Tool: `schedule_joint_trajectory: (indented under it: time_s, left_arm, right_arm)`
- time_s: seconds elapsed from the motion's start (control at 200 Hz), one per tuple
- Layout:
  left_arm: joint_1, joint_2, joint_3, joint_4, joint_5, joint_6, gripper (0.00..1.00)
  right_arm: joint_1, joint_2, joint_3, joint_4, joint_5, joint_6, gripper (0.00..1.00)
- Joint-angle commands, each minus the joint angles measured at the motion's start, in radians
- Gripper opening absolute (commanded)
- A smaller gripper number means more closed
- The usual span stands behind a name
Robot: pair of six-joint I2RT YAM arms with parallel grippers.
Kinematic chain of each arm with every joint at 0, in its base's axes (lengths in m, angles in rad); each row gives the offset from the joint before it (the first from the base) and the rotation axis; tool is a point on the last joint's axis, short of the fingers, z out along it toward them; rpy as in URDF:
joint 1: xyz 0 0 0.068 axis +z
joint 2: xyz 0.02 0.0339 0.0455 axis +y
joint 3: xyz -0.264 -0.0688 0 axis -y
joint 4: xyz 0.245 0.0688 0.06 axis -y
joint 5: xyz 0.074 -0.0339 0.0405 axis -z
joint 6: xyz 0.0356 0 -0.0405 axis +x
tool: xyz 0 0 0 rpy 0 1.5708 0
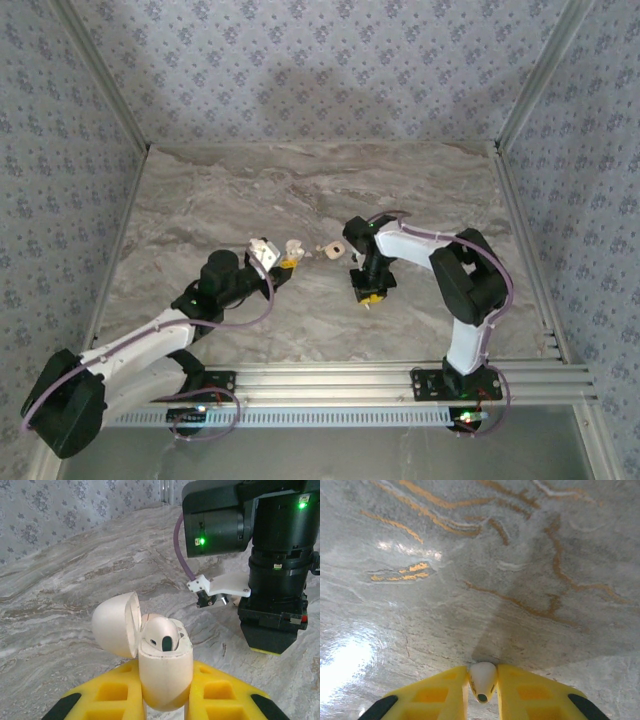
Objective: Insert the wireless bluetooth earbuds into the charging case
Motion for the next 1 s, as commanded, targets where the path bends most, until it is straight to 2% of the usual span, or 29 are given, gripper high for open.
schedule_joint_trajectory:
  time_s: [0.0,0.36,0.535,0.994]
  left_arm:
    - [0.004,0.018,0.018,0.034,0.027,0.001,0.12]
    - [0.000,0.130,0.068,0.101,0.099,-0.023,0.11]
    - [-0.007,0.171,0.101,0.114,0.112,-0.039,0.11]
    - [-0.057,0.349,0.206,0.227,0.146,-0.083,0.10]
  right_arm:
    - [-0.005,-0.067,-0.042,0.103,0.024,0.024,0.22]
    - [-0.044,-0.390,-0.260,0.433,0.051,0.099,0.21]
    - [-0.053,-0.505,-0.309,0.532,0.055,0.091,0.20]
    - [-0.065,-0.758,-0.389,0.854,-0.064,0.027,0.21]
